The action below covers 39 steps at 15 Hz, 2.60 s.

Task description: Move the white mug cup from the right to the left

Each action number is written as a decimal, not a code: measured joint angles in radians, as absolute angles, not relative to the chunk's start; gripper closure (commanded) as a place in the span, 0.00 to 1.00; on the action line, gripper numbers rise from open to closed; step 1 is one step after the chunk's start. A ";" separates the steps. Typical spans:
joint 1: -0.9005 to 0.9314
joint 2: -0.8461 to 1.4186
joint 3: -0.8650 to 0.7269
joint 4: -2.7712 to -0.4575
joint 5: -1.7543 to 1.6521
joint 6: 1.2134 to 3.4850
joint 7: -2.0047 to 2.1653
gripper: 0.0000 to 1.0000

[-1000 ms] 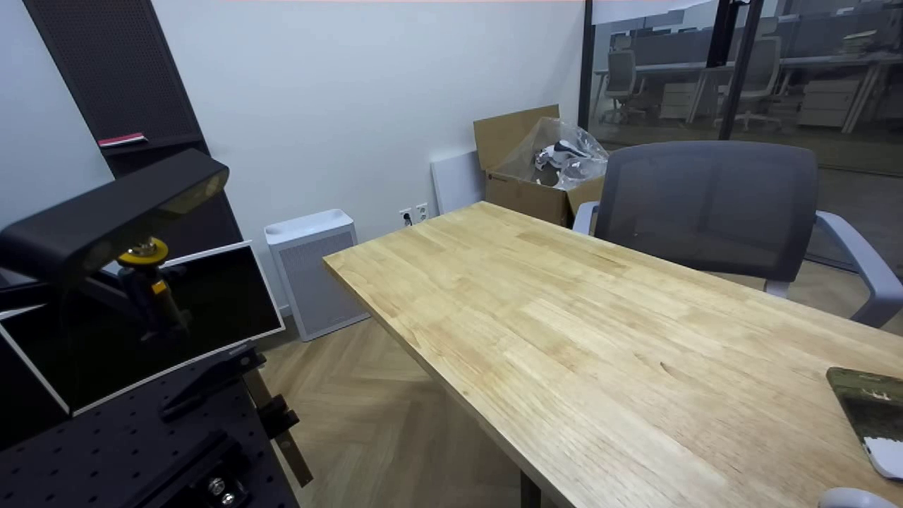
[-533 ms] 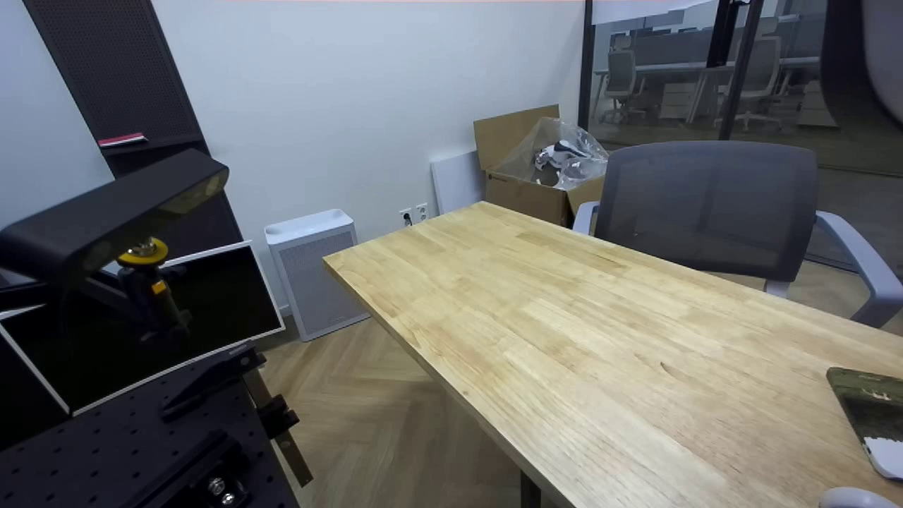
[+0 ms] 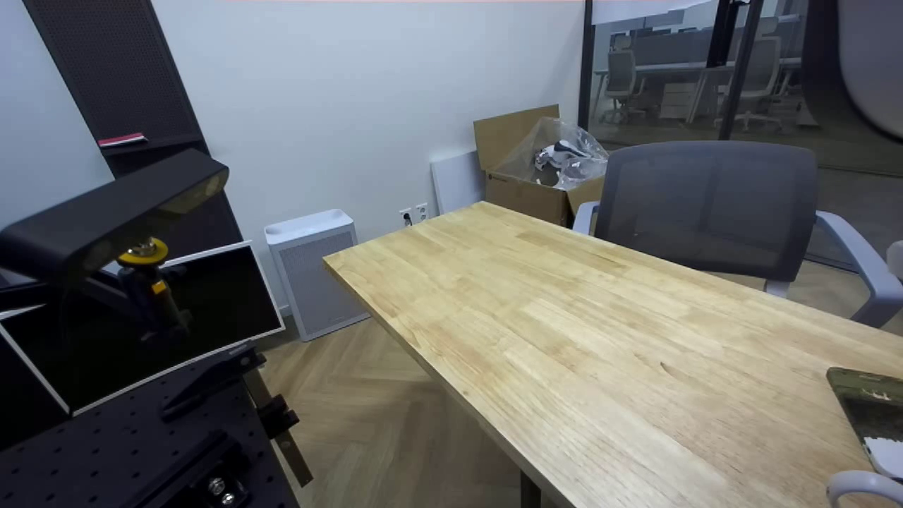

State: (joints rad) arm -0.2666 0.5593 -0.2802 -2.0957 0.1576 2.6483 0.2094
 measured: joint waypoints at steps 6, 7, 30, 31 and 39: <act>-0.283 0.557 -0.257 -2.091 0.241 2.682 0.211 0.00; -0.287 0.557 -0.254 -2.091 0.254 2.682 0.211 0.00; -0.293 0.608 -0.244 -2.081 0.312 2.734 0.227 0.00; -0.293 0.608 -0.244 -2.081 0.312 2.734 0.227 0.00; -0.295 0.612 -0.243 -2.084 0.312 2.733 0.226 0.00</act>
State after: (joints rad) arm -0.2946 0.6119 -0.2431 -2.0836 0.3118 2.7330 0.2256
